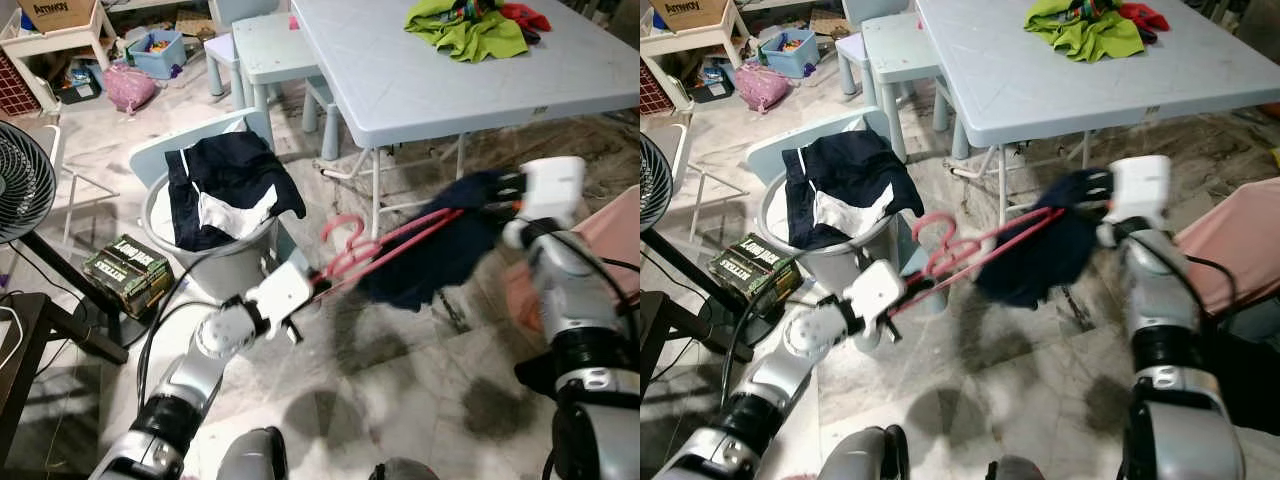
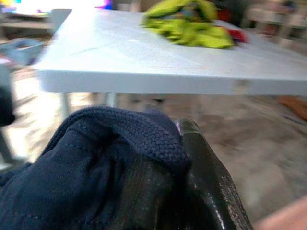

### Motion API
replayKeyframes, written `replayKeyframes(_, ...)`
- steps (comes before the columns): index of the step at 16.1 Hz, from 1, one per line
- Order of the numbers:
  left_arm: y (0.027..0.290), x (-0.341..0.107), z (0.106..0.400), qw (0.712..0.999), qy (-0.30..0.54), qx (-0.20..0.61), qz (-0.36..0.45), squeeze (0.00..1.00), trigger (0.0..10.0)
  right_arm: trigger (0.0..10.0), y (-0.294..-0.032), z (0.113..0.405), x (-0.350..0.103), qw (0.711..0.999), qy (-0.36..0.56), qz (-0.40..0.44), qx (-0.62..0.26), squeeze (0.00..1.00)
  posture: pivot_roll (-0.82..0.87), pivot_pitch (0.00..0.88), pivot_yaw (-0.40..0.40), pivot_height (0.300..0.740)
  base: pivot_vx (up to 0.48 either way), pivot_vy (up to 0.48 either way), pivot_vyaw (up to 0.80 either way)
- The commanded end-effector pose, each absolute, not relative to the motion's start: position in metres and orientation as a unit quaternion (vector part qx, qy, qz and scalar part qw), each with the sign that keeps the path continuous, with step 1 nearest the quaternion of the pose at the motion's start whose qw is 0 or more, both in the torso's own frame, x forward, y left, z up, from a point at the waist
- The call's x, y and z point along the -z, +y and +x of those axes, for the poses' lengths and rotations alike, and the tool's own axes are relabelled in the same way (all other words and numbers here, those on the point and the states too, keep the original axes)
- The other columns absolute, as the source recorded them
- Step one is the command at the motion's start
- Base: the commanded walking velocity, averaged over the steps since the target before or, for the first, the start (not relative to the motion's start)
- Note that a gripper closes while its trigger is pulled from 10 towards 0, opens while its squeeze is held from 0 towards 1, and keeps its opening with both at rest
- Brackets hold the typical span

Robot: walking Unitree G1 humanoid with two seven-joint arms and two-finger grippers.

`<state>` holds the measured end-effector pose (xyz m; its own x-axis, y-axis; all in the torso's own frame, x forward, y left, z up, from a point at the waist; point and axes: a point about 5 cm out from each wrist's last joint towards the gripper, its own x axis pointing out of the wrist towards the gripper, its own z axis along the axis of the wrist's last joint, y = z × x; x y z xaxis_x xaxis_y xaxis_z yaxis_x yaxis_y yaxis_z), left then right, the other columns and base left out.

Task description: Hang hanger

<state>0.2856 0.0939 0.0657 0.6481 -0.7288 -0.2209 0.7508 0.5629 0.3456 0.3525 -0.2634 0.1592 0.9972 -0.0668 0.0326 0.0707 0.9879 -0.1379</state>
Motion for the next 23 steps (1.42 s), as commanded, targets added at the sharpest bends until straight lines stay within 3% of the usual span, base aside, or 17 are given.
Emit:
replayKeyframes(1,0.094,-0.071,0.286,0.88,0.017,0.422,0.218,0.0,0.0,0.0,-0.269,0.355,-0.173,0.994,-0.049,-0.07,0.063,0.0,-0.04,0.072,0.038,0.74,0.0,0.0,0.0)
replayKeyframes(2,0.096,-0.07,0.284,0.879,0.022,0.422,0.221,0.0,0.0,0.0,-0.271,0.356,-0.18,0.991,-0.07,-0.082,0.083,0.0,-0.03,0.071,0.038,0.74,0.0,0.0,0.0)
replayKeyframes(5,0.101,-0.071,0.285,0.886,0.022,0.403,0.227,0.0,0.0,0.0,-0.274,0.357,-0.165,0.988,-0.017,-0.108,0.105,0.0,-0.04,0.067,0.039,0.74,0.0,0.0,0.0)
replayKeyframes(7,0.11,-0.077,0.284,0.924,0.007,0.33,0.193,0.0,0.0,0.0,-0.277,0.348,-0.135,0.988,0.05,-0.079,0.122,0.0,-0.03,0.068,0.036,0.74,0.0,0.0,0.0)
replayKeyframes(8,0.113,-0.08,0.28,0.934,-0.004,0.306,0.182,0.0,4.1,0.0,-0.278,0.341,-0.124,0.987,0.063,-0.07,0.127,0.0,-0.03,0.068,0.033,0.74,0.0,0.0,0.0)
replayKeyframes(9,0.114,-0.082,0.278,0.939,-0.009,0.295,0.176,0.0,7.4,0.0,-0.277,0.337,-0.12,0.988,0.065,-0.059,0.128,0.0,-0.03,0.069,0.031,0.74,0.0,0.0,0.0)
replayKeyframes(10,0.118,-0.084,0.277,0.95,-0.012,0.266,0.161,0.0,10.0,0.0,-0.276,0.331,-0.112,0.988,0.069,-0.046,0.128,0.0,-0.03,0.068,0.029,0.74,0.0,0.0,0.0)
replayKeyframes(12,0.127,-0.091,0.276,0.973,-0.015,0.194,0.122,0.0,10.0,10.0,-0.259,0.318,-0.099,0.994,0.073,-0.04,0.077,0.0,-0.03,0.07,0.026,0.74,0.0,0.0,0.0)
replayKeyframes(18,0.139,-0.109,0.295,0.991,-0.018,0.117,0.06,0.0,10.0,10.0,-0.214,0.318,-0.106,0.998,0.025,-0.051,-0.015,0.0,-0.03,0.069,0.023,0.74,0.0,0.0,0.0)
replayKeyframes(20,0.142,-0.117,0.301,0.993,-0.025,0.106,0.038,0.0,10.0,10.0,-0.2,0.315,-0.111,0.995,0.02,-0.045,-0.089,0.0,-0.03,0.065,0.023,0.74,0.129,0.0,0.0)
replayKeyframes(21,0.142,-0.119,0.303,0.994,-0.025,0.105,0.034,0.0,10.0,10.0,-0.199,0.312,-0.112,0.995,0.018,0.006,-0.095,0.0,-0.03,0.065,0.023,0.74,0.292,0.0,0.0)
replayKeyframes(23,0.141,-0.12,0.305,0.994,-0.023,0.106,0.03,0.0,10.0,10.0,-0.207,0.316,-0.115,0.998,0.008,-0.014,-0.055,0.0,-0.03,0.093,0.024,0.74,0.306,0.0,0.0)
